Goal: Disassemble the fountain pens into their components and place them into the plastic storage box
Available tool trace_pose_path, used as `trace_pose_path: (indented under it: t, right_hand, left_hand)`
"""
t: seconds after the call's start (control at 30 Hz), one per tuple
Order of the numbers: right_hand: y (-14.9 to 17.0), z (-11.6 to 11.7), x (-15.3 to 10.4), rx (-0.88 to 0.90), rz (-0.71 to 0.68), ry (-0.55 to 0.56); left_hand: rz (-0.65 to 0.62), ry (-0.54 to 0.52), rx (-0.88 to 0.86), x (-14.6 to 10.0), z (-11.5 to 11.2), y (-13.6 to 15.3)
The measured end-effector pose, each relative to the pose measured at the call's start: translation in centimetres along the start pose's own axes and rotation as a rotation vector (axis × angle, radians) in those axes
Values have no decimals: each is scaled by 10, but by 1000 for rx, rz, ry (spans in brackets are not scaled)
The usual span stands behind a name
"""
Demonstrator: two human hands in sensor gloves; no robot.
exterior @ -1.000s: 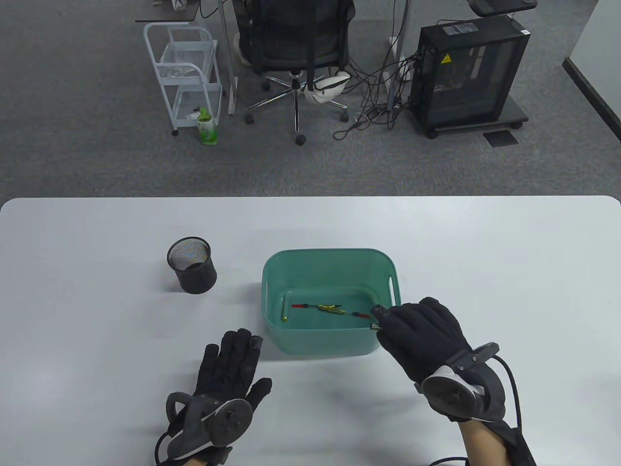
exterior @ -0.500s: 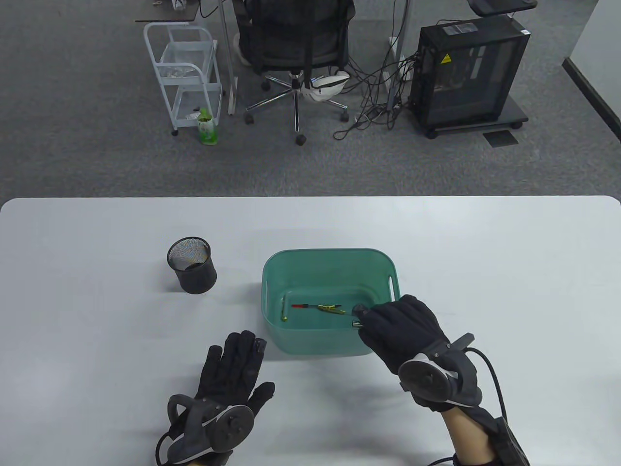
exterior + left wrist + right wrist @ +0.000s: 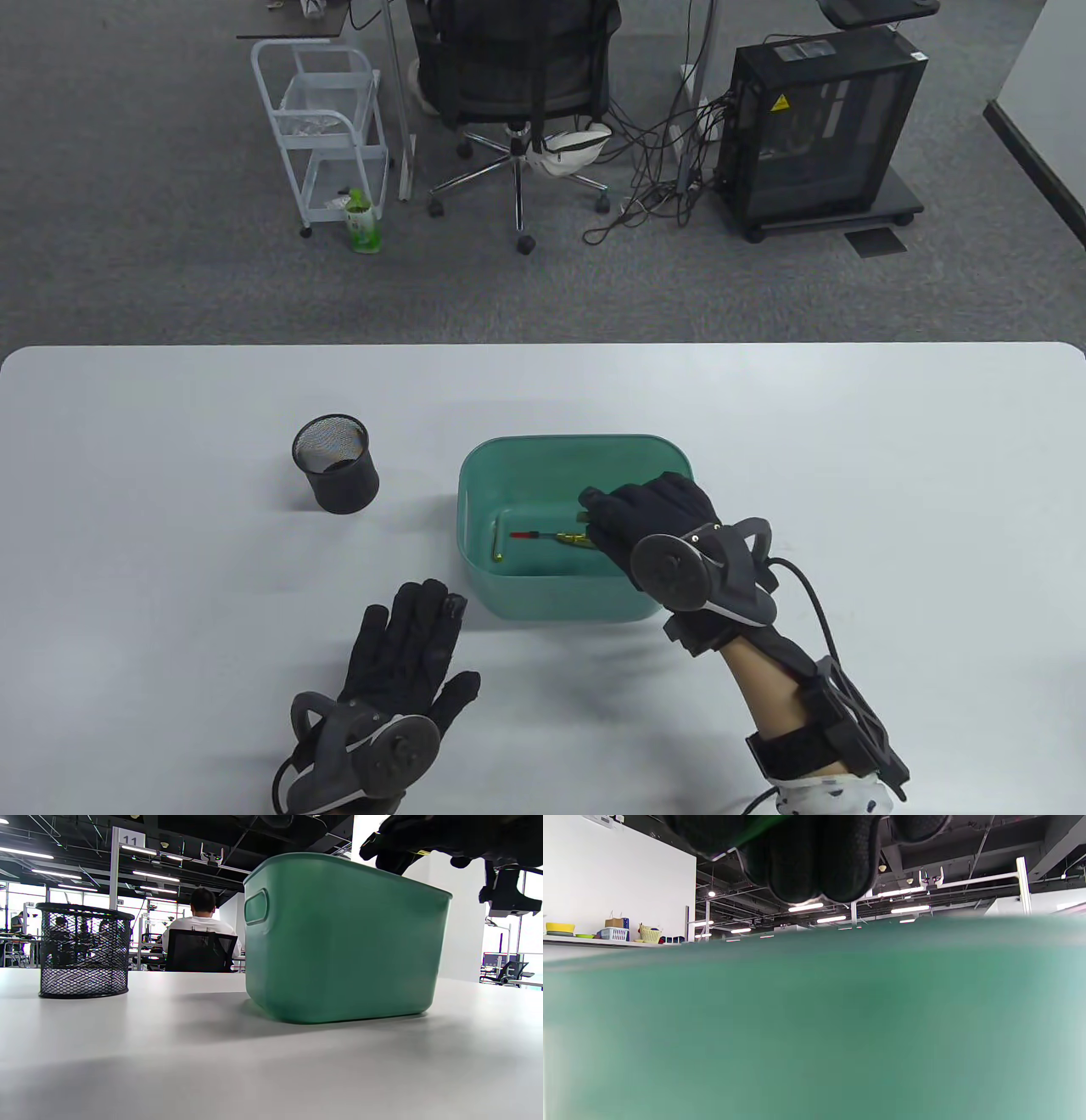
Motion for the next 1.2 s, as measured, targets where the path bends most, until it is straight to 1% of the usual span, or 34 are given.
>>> trace_pose_path:
  t: [0.2, 0.6, 0.9, 1.2]
  right_hand:
    - [1, 11, 3, -11, 21, -43]
    - [-1, 23, 2, -41, 6, -72]
    - [-3, 21, -2, -51, -21, -60]
    - [-5, 11, -17, -55, -49, -37]
  left_hand:
    - [-7, 15, 6, 1, -2, -1]
    - [-5, 12, 2, 0, -2, -1]
    - [-3, 15, -1, 0, -2, 0]
    - [-2, 21, 0, 1, -2, 0]
Point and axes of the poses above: the tracker on the back of each hand, its own y axis roughly to the little-finger side, its own x axis roughly from the wrist to the fingertips, z = x × y, the point moved 4 cm from there along x, roughly from the wrist to the fingertips, and after that the axes turned 11 degrees about y, right-handed, at the moved point
